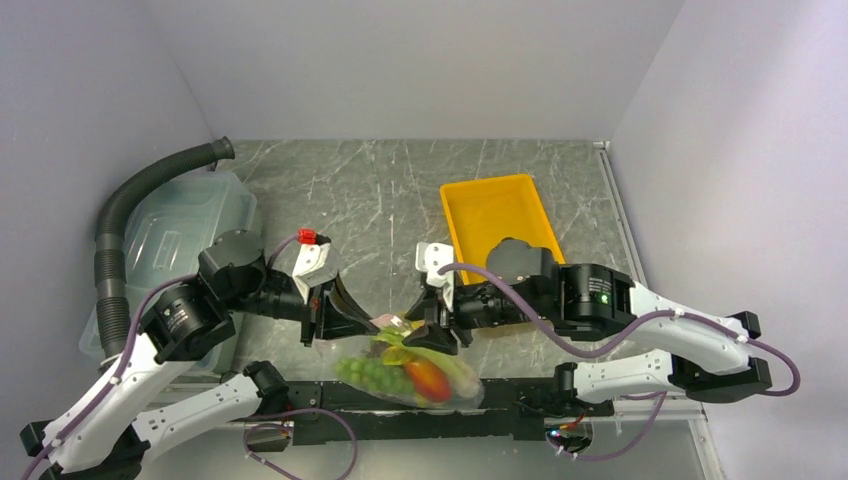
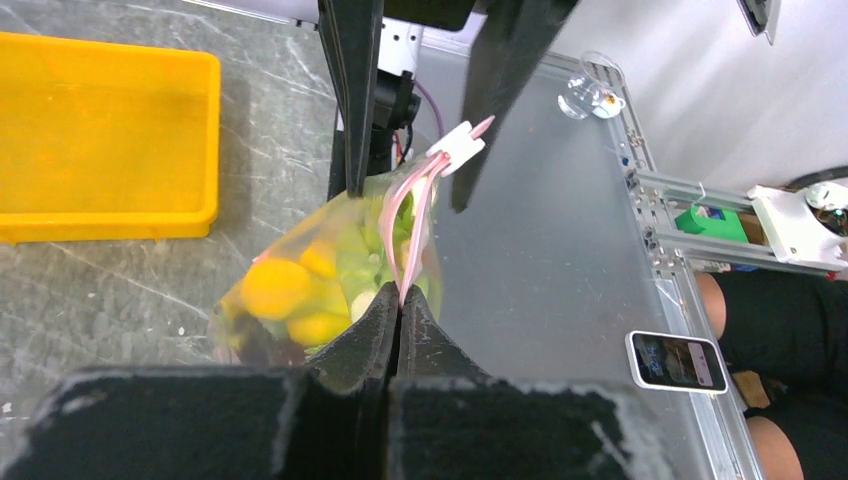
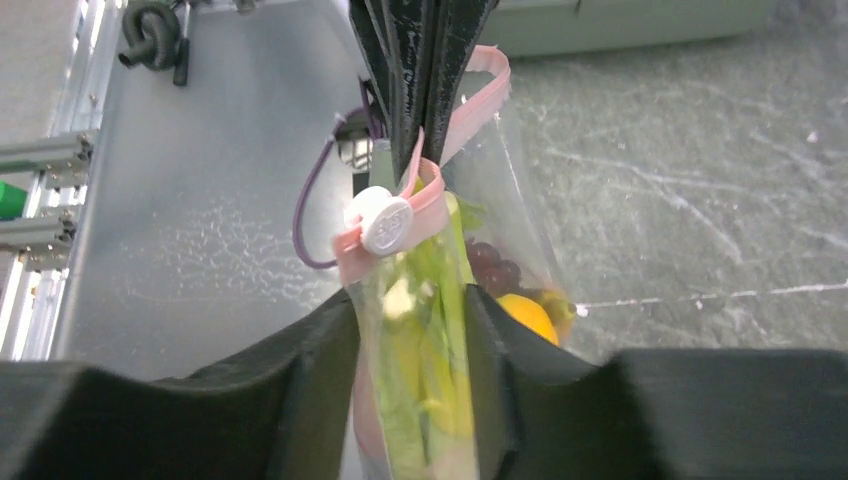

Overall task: Place the food in the zip-top bag and seal the zipper
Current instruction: Adjust the zipper food storage bag at the center of the board.

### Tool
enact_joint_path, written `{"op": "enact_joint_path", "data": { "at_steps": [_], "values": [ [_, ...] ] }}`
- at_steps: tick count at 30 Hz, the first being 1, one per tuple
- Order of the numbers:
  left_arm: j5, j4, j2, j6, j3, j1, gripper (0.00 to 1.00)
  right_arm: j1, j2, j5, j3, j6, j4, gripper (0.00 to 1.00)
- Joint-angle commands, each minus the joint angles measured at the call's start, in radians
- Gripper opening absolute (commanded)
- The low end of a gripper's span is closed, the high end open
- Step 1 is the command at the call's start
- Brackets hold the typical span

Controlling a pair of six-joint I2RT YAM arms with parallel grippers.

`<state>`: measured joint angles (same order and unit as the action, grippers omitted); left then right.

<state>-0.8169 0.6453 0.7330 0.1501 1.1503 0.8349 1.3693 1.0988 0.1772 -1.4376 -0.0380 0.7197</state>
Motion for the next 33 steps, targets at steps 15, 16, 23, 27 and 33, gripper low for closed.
{"op": "enact_joint_path", "data": {
  "at_steps": [15, 16, 23, 27, 33],
  "values": [
    [0.131, -0.061, 0.007, 0.069, 0.090, -0.001, 0.00, 0.003, -0.067, -0.117, 0.107, -0.086, -0.270, 0.60],
    [0.131, -0.059, 0.009, 0.068, 0.092, -0.001, 0.00, 0.002, -0.073, -0.130, 0.113, -0.088, -0.275, 0.60],
    [0.120, -0.093, 0.003, 0.090, 0.095, -0.002, 0.00, 0.002, -0.121, -0.172, 0.200, -0.085, -0.358, 0.61],
    [0.119, -0.123, -0.005, 0.112, 0.097, -0.001, 0.00, 0.003, -0.144, -0.165, 0.251, -0.079, -0.426, 0.58],
    [0.116, -0.143, -0.019, 0.133, 0.099, -0.002, 0.00, 0.003, -0.135, -0.133, 0.295, -0.077, -0.504, 0.45]
  ]
}}
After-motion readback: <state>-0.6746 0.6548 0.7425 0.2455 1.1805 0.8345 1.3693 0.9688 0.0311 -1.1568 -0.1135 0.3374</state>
